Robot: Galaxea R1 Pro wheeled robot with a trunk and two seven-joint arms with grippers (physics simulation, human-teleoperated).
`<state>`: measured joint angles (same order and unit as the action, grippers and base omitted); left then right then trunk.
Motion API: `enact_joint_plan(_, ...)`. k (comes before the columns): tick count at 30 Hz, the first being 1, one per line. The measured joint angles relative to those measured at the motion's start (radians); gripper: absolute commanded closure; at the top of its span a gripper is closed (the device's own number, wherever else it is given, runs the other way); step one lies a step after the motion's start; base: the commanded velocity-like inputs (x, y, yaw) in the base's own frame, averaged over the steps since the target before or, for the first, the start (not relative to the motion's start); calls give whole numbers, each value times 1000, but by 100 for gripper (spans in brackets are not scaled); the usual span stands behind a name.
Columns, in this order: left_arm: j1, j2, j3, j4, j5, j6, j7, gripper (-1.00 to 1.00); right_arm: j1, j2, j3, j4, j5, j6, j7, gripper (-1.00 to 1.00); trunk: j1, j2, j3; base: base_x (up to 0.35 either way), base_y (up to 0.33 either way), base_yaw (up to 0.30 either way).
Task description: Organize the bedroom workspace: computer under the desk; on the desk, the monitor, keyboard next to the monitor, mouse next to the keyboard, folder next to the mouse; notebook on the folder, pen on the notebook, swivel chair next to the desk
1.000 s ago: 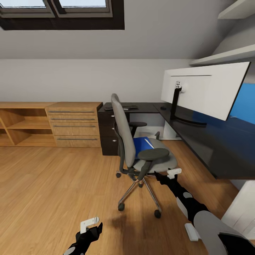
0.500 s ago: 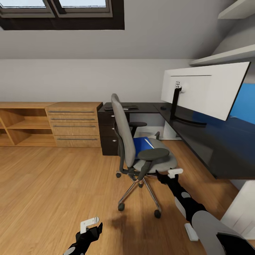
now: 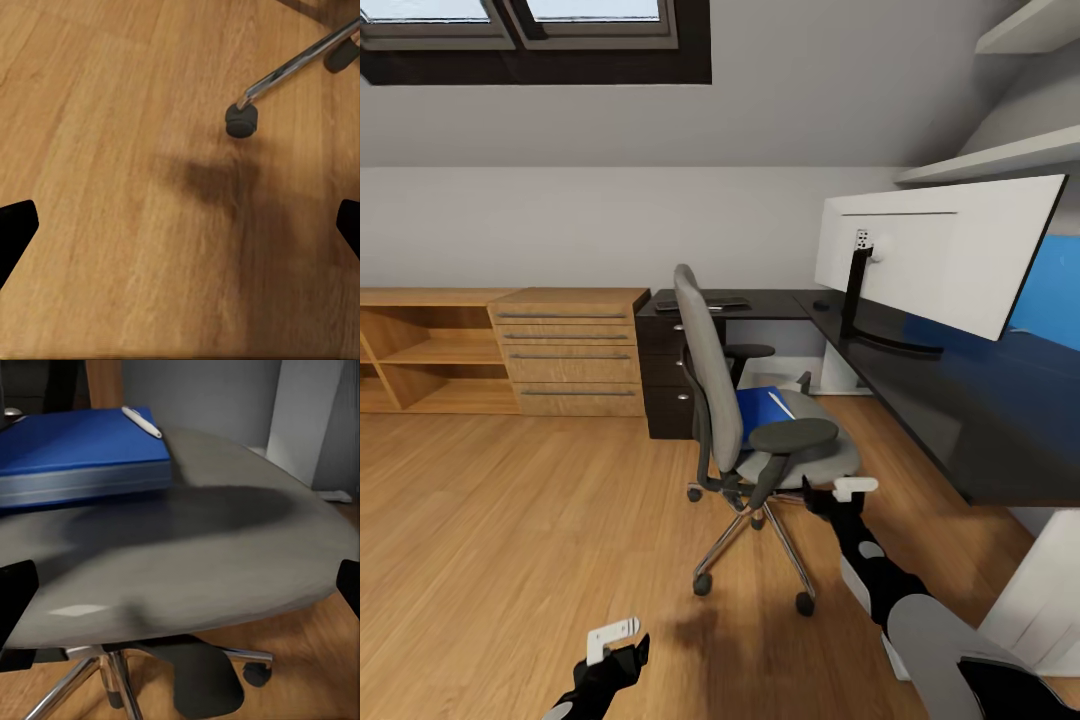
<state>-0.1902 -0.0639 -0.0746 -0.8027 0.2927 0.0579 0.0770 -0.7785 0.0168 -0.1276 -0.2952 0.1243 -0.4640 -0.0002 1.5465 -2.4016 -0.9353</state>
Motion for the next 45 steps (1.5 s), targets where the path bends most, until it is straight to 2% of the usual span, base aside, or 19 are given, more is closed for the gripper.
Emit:
enact_joint_plan(13,0,-1,0,7,0,-20,0,-100,0,12,-2,-15,-1,7,-23,-100,0,0,0,0,0,0)
enact_joint_plan(20,0,-2,0,7,0,-22,0,-100,0,37,-9,-34,-4,5,-26,-100,0,0,0,0,0,0)
enact_joint_plan(32,-1,-2,0,7,0,-22,0,-100,0,71,-7,-34,-6,-1,-128,-100,0,0,-2,0,0,14)
enact_joint_plan(45,0,-3,2,7,0,-22,0,-100,0,86,-7,-35,-6,-4,-140,-100,0,0,-5,0,0,77)
